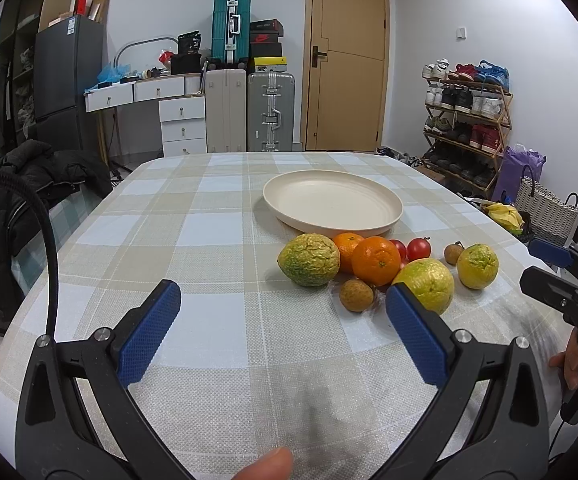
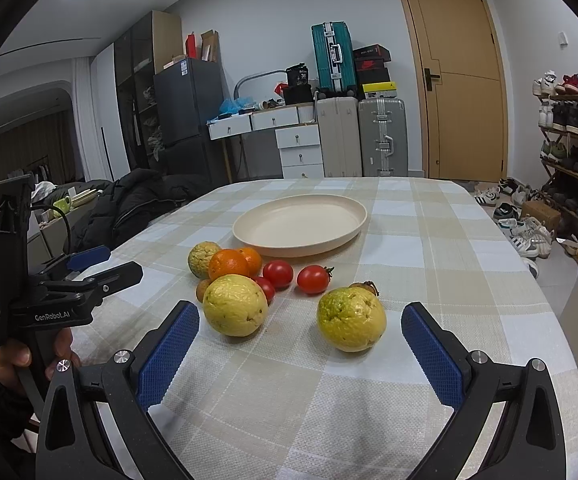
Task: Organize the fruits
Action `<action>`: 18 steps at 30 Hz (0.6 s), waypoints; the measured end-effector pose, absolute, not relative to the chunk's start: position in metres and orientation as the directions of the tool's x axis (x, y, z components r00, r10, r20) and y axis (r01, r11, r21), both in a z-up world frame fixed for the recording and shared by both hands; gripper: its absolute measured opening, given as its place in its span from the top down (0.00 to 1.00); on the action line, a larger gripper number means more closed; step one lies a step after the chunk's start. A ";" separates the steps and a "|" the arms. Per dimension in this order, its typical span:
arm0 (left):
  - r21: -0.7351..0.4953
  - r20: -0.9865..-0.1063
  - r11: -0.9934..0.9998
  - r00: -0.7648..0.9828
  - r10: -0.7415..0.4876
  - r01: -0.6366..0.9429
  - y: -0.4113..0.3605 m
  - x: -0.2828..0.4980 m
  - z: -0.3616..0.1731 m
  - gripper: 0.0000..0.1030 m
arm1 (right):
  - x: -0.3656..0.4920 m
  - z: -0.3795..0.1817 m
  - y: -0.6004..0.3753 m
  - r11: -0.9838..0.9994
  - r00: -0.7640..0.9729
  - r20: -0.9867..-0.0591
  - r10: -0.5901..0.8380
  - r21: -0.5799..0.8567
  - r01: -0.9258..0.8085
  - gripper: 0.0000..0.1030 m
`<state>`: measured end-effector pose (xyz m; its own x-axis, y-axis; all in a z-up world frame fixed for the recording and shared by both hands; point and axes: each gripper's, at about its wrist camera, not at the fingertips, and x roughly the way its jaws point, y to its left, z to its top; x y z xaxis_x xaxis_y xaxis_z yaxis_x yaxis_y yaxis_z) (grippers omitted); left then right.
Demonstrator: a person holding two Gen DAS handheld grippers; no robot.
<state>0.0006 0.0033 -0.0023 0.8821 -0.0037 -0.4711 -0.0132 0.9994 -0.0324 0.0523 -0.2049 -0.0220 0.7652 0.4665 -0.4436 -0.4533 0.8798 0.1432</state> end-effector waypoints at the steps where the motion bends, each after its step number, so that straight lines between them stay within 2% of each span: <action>1: -0.032 -0.471 0.999 0.882 -0.003 -0.014 0.003 0.000 -0.002 0.01 | 0.052 -0.022 -0.205 0.880 0.765 -0.445 0.466 0.143 -0.454 0.00; 18: -0.037 -0.471 0.999 0.882 -0.006 -0.013 0.005 0.001 -0.003 0.01 | 0.055 -0.025 -0.205 0.879 0.762 -0.449 0.467 0.143 -0.455 0.00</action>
